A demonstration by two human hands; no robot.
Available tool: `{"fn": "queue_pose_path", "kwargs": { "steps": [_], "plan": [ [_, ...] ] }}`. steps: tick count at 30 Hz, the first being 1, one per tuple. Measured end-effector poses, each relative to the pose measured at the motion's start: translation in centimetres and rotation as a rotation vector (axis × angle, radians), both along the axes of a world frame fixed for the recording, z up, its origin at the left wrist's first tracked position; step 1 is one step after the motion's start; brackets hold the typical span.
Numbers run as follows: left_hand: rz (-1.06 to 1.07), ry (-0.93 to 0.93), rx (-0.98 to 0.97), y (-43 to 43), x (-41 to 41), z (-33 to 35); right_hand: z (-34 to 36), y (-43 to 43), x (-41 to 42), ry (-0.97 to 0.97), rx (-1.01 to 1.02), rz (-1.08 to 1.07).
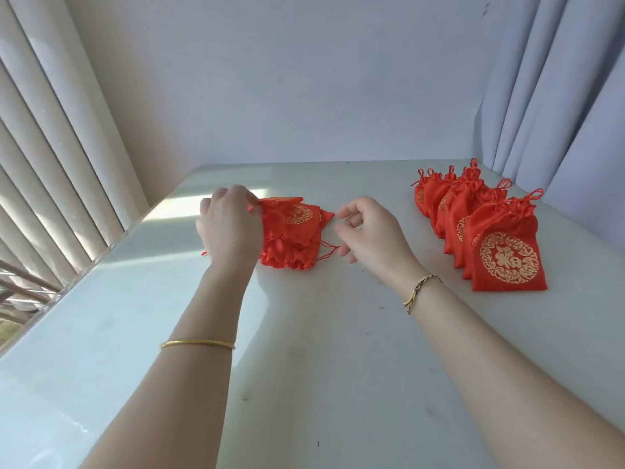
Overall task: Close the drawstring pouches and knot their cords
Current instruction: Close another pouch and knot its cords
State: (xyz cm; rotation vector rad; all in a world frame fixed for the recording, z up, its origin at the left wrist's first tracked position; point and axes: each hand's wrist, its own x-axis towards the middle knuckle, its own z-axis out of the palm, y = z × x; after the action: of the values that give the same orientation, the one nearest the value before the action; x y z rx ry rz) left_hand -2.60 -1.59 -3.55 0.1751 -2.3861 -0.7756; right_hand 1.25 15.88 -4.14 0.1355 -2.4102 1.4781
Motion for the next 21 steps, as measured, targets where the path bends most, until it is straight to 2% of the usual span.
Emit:
{"fn": "queue_pose_path", "kwargs": {
  "steps": [3, 5, 7, 9, 11, 13, 15, 18, 21],
  "plan": [
    [-0.024, 0.156, 0.059, 1.0, -0.4, 3.4, 0.6, 0.0, 0.2, 0.032, -0.095, 0.019],
    [-0.125, 0.218, 0.068, 2.1, 0.2, 6.1, 1.6, 0.0, 0.2, 0.096, -0.144, -0.001],
    [-0.282, 0.205, 0.052, 3.3, 1.3, 8.2, 2.9, 0.1, 0.6, 0.196, -0.171, 0.001],
    [-0.439, 0.115, 0.011, 4.1, 2.7, 9.0, 4.3, 0.5, 1.3, 0.277, -0.158, 0.032],
    [-0.591, -0.008, 0.046, 4.8, 3.8, 8.5, 5.3, 1.2, 1.9, 0.275, -0.072, 0.049],
    [-0.671, -0.107, 0.166, 5.2, 4.5, 6.9, 5.6, 1.8, 1.9, 0.225, 0.089, 0.078],
    [-0.652, -0.196, 0.313, 5.4, 4.7, 5.2, 5.0, 2.4, 1.6, 0.157, 0.165, 0.075],
    [-0.63, -0.414, 0.449, 4.9, 4.1, 4.1, 3.5, 3.5, 0.7, 0.076, 0.085, -0.036],
    [-0.665, -0.497, 0.375, 3.7, 3.6, 4.0, 3.1, 4.4, 0.2, 0.013, -0.037, -0.101]
  ]
}}
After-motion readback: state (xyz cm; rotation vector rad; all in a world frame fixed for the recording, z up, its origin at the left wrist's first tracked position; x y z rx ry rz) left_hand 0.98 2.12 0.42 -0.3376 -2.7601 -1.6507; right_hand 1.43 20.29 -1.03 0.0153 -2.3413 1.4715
